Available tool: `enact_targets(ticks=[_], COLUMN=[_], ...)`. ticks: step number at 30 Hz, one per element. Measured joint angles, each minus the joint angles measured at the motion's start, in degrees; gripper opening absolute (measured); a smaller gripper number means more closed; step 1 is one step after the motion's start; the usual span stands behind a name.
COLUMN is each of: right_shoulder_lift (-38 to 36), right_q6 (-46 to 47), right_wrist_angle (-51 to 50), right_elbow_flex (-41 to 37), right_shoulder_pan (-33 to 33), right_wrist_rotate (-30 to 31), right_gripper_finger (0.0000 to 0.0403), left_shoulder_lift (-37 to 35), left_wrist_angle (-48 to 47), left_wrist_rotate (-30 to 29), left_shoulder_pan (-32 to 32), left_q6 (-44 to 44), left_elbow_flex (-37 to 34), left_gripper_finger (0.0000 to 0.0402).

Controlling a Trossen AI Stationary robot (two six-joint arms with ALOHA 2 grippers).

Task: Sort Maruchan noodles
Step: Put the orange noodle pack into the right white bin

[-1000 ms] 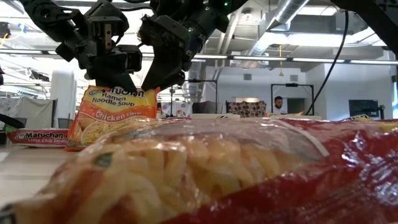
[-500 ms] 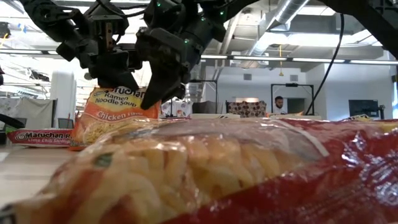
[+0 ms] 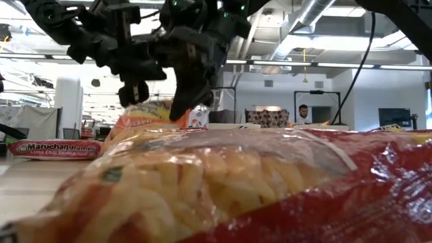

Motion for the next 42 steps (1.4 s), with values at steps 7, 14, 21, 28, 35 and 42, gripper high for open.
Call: enact_targets(ticks=[7,14,21,28,35,42], right_shoulder_lift=[-4.9,-10.5,-17.4,-24.6,-29.3,-29.7], right_q6=[-2.1,-3.6,-7.8,-12.3,-16.1,-21.1], right_wrist_angle=[-0.4,-6.0,-15.1,-25.9,-36.5,-43.1], right_elbow_flex=[0.0,0.0,0.0,0.0,0.0,-0.4], right_shoulder_pan=[-1.3,-4.2,-7.4,-13.1,-22.0,-32.2], right_wrist_rotate=[2.9,5.9,11.9,16.9,21.3,21.7], right_gripper_finger=[0.0005,0.0005,0.0004,0.0004,0.0004,0.0004], left_shoulder_lift=[-6.3,-12.1,-13.4,-13.3,-13.3,-13.3], left_wrist_angle=[3.1,2.4,2.2,2.2,2.3,2.3], left_wrist_rotate=[-2.3,-4.9,-7.2,-7.7,-11.0,-20.1], left_shoulder_pan=[3.0,5.9,7.1,7.3,7.2,7.2], left_q6=[1.8,4.3,5.8,5.1,5.4,7.1], left_elbow_flex=[0.0,0.0,0.0,0.0,0.0,0.0], left_gripper_finger=[0.0000,0.0000,0.0000,0.0000,0.0000,0.0000])
